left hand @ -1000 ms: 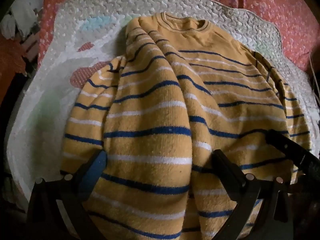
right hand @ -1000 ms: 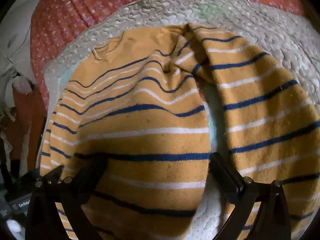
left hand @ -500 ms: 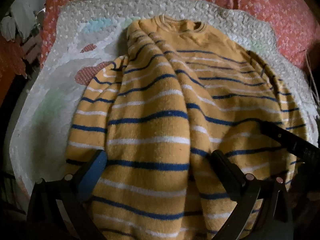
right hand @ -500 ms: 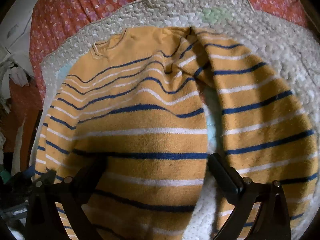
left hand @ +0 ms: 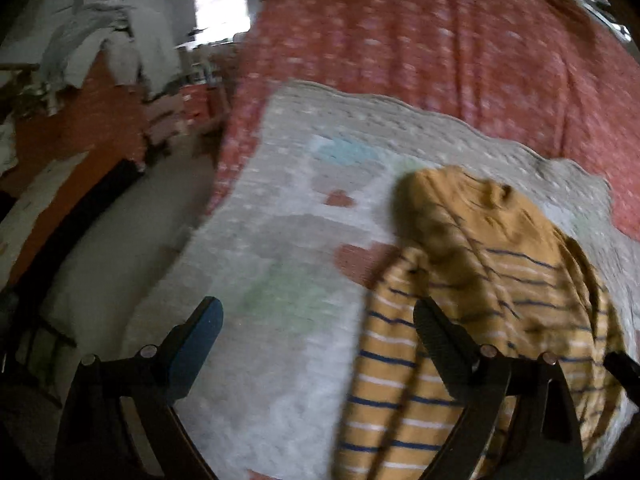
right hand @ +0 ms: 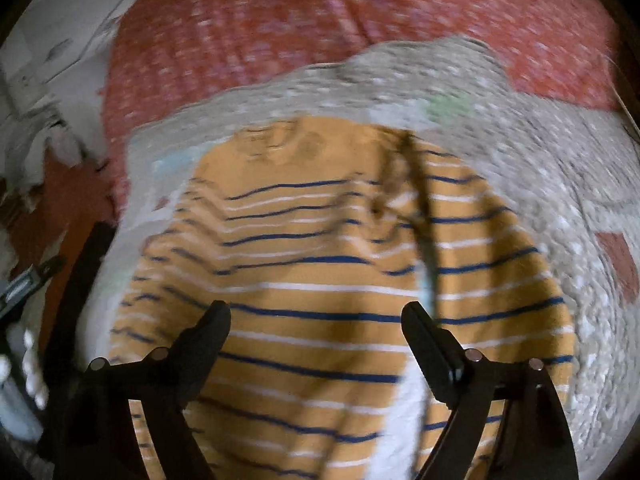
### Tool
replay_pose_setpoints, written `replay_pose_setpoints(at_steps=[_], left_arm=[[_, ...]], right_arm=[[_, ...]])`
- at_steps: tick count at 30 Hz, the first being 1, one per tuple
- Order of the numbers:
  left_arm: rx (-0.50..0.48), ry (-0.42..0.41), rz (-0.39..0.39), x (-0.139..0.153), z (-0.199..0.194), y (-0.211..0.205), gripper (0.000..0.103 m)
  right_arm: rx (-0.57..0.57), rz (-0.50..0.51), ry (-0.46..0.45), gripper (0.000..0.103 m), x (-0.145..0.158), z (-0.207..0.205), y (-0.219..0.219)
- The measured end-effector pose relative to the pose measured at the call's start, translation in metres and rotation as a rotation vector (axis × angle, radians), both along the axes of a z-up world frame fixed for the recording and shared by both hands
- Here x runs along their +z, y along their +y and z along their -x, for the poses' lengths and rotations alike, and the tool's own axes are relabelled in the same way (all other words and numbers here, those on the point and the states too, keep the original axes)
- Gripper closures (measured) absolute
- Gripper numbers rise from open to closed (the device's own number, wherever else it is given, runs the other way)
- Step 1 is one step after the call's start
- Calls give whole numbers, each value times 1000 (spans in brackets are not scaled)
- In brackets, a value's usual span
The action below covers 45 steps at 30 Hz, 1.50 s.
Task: Fold small clothes
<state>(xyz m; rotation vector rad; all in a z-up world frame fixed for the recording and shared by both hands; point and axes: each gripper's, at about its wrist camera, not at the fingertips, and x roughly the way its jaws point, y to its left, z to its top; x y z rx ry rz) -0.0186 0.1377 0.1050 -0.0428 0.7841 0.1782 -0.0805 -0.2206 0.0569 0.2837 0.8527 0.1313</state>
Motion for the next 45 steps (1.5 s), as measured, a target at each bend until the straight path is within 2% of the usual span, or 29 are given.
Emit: replay_pose_setpoints(at_steps=[2, 4, 6, 9, 13, 15, 17, 19, 20, 21, 22, 24, 25, 27, 31, 36, 38, 39, 42, 44, 45], left_arm=[[-2, -18, -5, 3, 2, 12, 7], [1, -39, -36, 3, 5, 18, 7], [17, -57, -38, -3, 12, 25, 7], [51, -11, -8, -18, 10, 40, 7], [92, -6, 62, -21, 10, 65, 7], [131, -9, 81, -21, 11, 78, 7], [157, -1, 136, -23, 11, 93, 7], [182, 16, 192, -26, 12, 107, 7], [191, 20, 206, -27, 13, 111, 7], [200, 20, 221, -28, 14, 116, 7], [206, 16, 230, -27, 15, 120, 7], [222, -3, 244, -25, 19, 128, 7], [233, -14, 247, -23, 20, 132, 7], [268, -37, 251, -20, 25, 141, 7], [345, -86, 251, -14, 36, 156, 7], [467, -187, 263, -2, 61, 182, 7], [514, -213, 271, 0, 69, 193, 7], [531, -221, 275, 0, 72, 197, 7], [539, -220, 275, 0, 72, 199, 7], [503, -214, 265, 0, 67, 191, 7], [477, -216, 254, 1, 65, 183, 7]], right_arm=[[68, -6, 8, 13, 7, -7, 26], [168, -24, 34, 17, 12, -15, 63], [259, -35, 60, 29, 11, -16, 97], [369, -6, 85, 37, 7, -16, 152], [428, 67, 99, 40, -4, -22, 198], [434, 74, 121, 40, -12, -30, 213], [437, 109, 166, 40, -26, -42, 229], [406, 187, 216, 53, -42, -51, 240], [381, 195, 214, 67, -43, -52, 238], [365, 171, 216, 82, -42, -52, 233], [350, 122, 227, 90, -40, -53, 225], [321, 6, 243, 100, -33, -58, 209], [308, -53, 239, 100, -25, -59, 203], [332, -76, 212, 100, -13, -60, 207], [430, -117, 213, 100, -3, -78, 257], [558, -238, 226, 100, -11, -114, 333], [618, -331, 284, 100, -25, -129, 365], [639, -343, 309, 99, -32, -132, 374], [622, -282, 287, 98, -35, -131, 373], [594, -291, 261, 98, -25, -121, 339], [583, -282, 248, 94, -18, -121, 324]])
